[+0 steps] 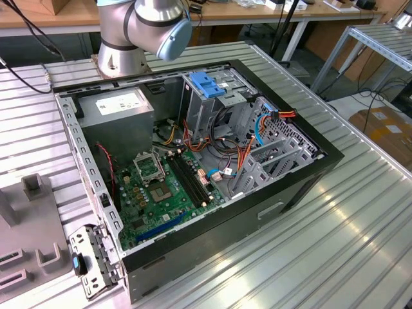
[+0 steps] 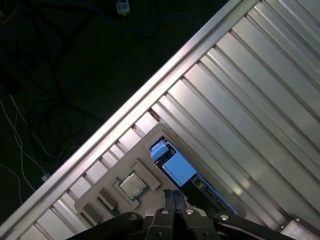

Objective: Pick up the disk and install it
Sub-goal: 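Pick up the disk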

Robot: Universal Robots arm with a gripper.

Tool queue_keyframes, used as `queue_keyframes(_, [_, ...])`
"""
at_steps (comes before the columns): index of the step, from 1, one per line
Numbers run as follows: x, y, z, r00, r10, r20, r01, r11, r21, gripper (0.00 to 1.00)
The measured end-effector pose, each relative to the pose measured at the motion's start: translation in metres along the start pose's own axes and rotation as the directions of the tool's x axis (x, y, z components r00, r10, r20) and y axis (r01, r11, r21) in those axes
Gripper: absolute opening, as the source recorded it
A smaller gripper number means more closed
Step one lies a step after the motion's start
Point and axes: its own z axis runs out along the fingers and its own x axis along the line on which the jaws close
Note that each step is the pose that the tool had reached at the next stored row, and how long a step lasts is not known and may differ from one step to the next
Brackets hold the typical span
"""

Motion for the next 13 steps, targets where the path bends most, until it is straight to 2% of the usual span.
queue_keyframes(2, [-0.0005, 0.0005, 0.0012, 0.9998, -0.019, 0.0035, 0.019, 0.9998, 0.0039, 0.11])
queue_keyframes(3, [-0.0006, 0.0006, 0.0019, 0.9992, -0.040, 0.0049, 0.040, 0.9992, 0.0057, 0.11])
queue_keyframes(4, [-0.0006, 0.0006, 0.0024, 0.9976, -0.070, 0.0046, 0.070, 0.9976, 0.0061, 0.11])
queue_keyframes(6, [-0.0006, 0.0006, 0.0030, 0.9945, -0.104, 0.0044, 0.104, 0.9945, 0.0065, 0.11])
queue_keyframes(8, [-0.0006, 0.0006, 0.0043, 0.9867, -0.162, 0.0060, 0.162, 0.9867, 0.0098, 0.11])
queue_keyframes(10, [-0.0007, 0.0006, 0.0050, 0.9791, -0.204, 0.0060, 0.203, 0.9790, 0.0107, 0.11])
queue_keyframes(11, [-0.0006, 0.0006, 0.0054, 0.9715, -0.237, 0.0058, 0.237, 0.9715, 0.0111, 0.11])
queue_keyframes(13, [-0.0006, 0.0006, 0.0057, 0.9629, -0.270, 0.0056, 0.270, 0.9628, 0.0118, 0.11])
